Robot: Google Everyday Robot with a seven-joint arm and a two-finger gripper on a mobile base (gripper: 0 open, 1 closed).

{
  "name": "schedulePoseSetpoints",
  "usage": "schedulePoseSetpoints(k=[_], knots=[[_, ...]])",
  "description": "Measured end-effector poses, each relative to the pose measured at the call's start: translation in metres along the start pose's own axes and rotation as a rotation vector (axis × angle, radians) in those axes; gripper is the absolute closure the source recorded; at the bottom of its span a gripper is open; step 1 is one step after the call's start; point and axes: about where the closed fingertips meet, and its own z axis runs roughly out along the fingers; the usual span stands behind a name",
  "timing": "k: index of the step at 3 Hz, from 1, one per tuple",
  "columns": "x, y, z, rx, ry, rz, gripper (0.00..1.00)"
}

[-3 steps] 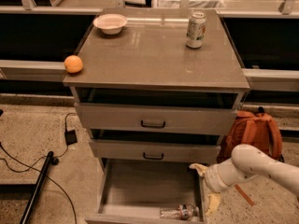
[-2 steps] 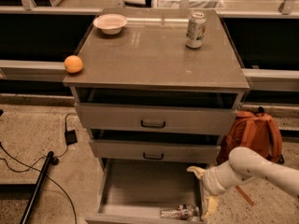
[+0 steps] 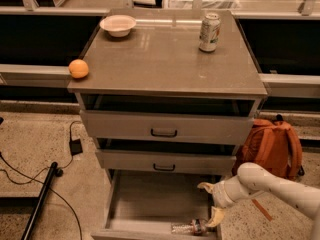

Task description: Pick water bottle from bottom drawer and place on counter

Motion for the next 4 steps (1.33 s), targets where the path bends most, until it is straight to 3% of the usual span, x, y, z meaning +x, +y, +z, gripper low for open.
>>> schedulePoseSetpoints(k=[2, 4], knots=[[0.066, -0.007, 0.078, -0.007, 0.026, 0.068, 0.24], [0.102, 0.002, 0.134, -0.029, 0.023, 0.048, 0.25]])
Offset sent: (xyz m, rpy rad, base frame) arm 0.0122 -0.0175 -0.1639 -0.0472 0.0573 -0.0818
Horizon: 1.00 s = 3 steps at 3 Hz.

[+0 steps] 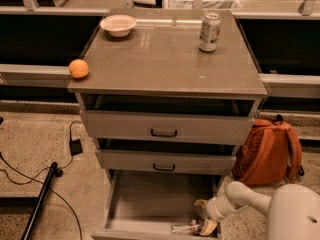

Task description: Pick water bottle from bottom drawer and place on counter

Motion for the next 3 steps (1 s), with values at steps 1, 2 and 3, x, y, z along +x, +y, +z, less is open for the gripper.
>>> schedulePoseSetpoints(k=[1, 2, 3], knots=[[0.009, 0.004, 0.022, -0.012, 0.012, -0.027, 0.39], [0.015, 0.008, 0.040, -0.034, 0.029, -0.048, 0.57], [0.014, 0.010, 0.049, -0.054, 0.039, -0.075, 0.66]])
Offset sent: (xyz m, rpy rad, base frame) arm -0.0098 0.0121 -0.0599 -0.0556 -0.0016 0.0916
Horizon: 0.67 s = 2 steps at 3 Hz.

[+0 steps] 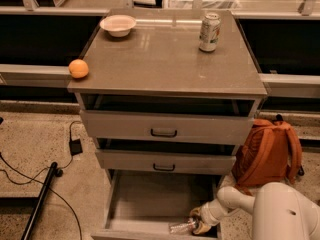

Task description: Pick water bottle from bottom drawer and place on counter

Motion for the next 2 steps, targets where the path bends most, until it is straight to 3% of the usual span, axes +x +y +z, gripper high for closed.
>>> schedulePoseSetpoints(k=[1, 2], knots=[[-0.002, 0.000, -0.003, -0.001, -0.001, -0.001, 0.84], [-0.046, -0.003, -0.047, 0.049, -0.114, -0.049, 1.00]])
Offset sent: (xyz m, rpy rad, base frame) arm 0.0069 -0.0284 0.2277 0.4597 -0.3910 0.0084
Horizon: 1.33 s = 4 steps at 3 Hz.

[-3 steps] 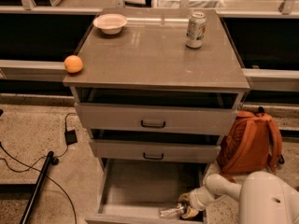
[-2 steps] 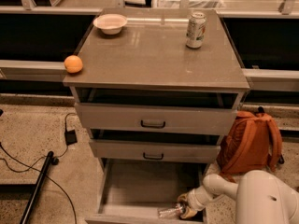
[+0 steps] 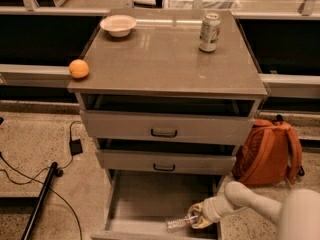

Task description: Pick water bottle from bottom drawer and place on counter

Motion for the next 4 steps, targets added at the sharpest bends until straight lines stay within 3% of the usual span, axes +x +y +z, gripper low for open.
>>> schedulePoseSetpoints(k=[1, 2, 3, 4], knots=[[-0.076, -0.010, -0.081, 0.143, -0.143, -0.173, 1.00], [-0.131, 0.009, -0.163, 0.258, -0.290, -0.316, 1.00], [-0.165, 0.039, -0.244, 0.352, -0.326, -0.394, 1.00], [-0.191, 0.034, -0.331, 0.440, -0.270, -0.358, 1.00]])
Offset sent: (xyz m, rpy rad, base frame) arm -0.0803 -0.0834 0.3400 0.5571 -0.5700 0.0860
